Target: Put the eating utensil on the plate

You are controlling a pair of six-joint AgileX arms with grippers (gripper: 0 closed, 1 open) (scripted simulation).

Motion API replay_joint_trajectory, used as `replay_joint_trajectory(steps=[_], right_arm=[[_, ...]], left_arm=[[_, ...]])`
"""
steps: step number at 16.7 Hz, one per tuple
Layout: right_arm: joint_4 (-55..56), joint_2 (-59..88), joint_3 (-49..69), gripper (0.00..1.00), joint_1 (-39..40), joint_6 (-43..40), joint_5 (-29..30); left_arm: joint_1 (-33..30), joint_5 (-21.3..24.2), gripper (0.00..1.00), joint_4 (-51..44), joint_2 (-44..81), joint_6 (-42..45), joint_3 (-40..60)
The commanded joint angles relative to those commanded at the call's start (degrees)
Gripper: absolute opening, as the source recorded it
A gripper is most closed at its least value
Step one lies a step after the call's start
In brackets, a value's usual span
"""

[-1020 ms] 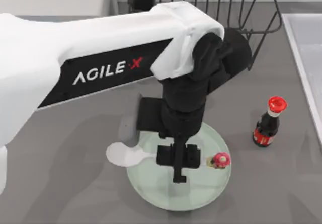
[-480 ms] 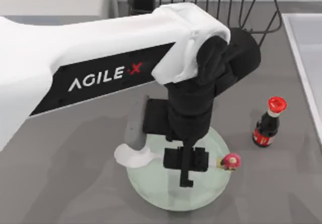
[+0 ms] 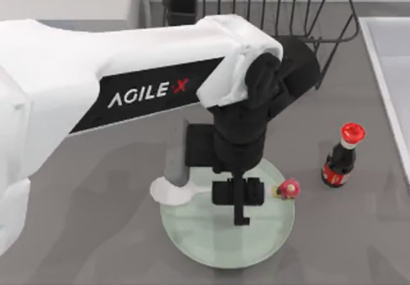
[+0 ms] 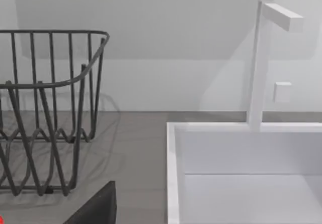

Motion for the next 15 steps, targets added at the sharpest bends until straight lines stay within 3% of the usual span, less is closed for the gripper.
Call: replay_joint_trajectory(steps=[10,15], right_arm=[[0.0,0.0,0.0,1.0,0.0,0.0,0.0],[0.0,0.0,0.0,1.0,0.0,0.0,0.0]], left_arm=[[1.59,-0.53,0.0,2.93,4.23,-0.17,-2.87],[1.59,-0.53,0.38,2.93,4.23,-0.17,-2.87]])
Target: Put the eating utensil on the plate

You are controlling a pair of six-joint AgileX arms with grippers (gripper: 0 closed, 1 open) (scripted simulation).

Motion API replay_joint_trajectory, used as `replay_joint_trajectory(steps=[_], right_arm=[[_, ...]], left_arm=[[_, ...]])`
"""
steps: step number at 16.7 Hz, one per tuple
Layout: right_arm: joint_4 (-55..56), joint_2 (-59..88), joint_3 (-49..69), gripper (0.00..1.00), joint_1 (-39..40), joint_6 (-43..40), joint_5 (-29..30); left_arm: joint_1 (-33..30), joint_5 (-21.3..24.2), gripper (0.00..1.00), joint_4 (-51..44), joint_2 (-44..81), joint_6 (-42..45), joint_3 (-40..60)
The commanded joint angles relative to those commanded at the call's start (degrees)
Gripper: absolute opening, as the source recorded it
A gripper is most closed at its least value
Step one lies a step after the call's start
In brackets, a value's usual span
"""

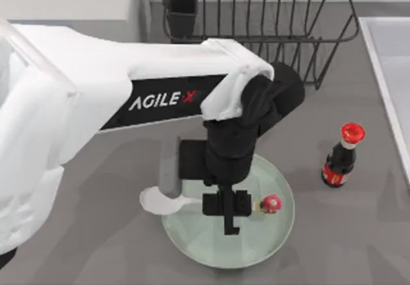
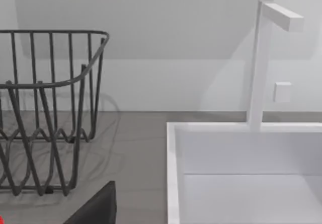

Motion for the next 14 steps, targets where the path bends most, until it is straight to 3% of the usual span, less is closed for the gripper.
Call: replay_joint_trajectory(steps=[8,14], right_arm=[[0.0,0.0,0.0,1.0,0.0,0.0,0.0],[0.0,0.0,0.0,1.0,0.0,0.0,0.0]], left_arm=[[0.0,0.0,0.98,0.0,0.0,0.0,0.0],[0.0,0.0,1.0,0.0,0.0,0.0,0.0]])
